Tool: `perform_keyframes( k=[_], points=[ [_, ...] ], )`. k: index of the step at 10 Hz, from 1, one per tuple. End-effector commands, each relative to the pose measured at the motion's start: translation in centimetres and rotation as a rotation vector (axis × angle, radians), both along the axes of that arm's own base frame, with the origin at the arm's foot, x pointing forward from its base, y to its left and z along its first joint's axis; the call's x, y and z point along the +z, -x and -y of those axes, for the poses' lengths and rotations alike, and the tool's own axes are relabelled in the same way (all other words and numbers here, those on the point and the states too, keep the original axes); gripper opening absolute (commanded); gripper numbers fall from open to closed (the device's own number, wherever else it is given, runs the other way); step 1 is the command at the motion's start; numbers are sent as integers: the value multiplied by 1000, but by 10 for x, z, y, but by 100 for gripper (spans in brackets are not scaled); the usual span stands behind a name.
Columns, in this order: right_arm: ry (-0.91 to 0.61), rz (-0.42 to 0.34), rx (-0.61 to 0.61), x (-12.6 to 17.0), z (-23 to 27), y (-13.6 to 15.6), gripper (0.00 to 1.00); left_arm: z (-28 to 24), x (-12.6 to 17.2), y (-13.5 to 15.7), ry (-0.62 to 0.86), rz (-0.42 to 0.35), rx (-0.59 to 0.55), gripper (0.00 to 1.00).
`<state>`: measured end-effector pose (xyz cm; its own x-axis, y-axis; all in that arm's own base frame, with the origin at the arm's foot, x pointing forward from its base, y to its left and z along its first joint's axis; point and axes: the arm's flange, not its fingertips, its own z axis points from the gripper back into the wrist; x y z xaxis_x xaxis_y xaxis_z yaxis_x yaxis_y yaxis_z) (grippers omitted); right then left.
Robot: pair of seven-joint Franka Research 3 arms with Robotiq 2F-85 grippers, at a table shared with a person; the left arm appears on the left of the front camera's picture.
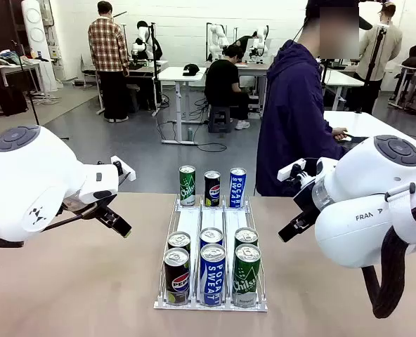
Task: Retrieve and hand over the desired beverage to the person.
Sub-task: Pick up a can of the same type that the person held from the Automatic Can Dispenser.
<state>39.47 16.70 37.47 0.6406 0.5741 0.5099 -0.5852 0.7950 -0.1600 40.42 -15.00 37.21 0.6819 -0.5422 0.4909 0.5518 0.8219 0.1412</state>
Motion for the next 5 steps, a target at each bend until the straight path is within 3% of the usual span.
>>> perform_keyframes(
  k=[1,5],
  points=[
    [0,0,0,0,0,0,100,0,0,0,0,0,0,100],
    [0,0,0,0,0,0,100,0,0,0,0,0,0,100]
  ],
)
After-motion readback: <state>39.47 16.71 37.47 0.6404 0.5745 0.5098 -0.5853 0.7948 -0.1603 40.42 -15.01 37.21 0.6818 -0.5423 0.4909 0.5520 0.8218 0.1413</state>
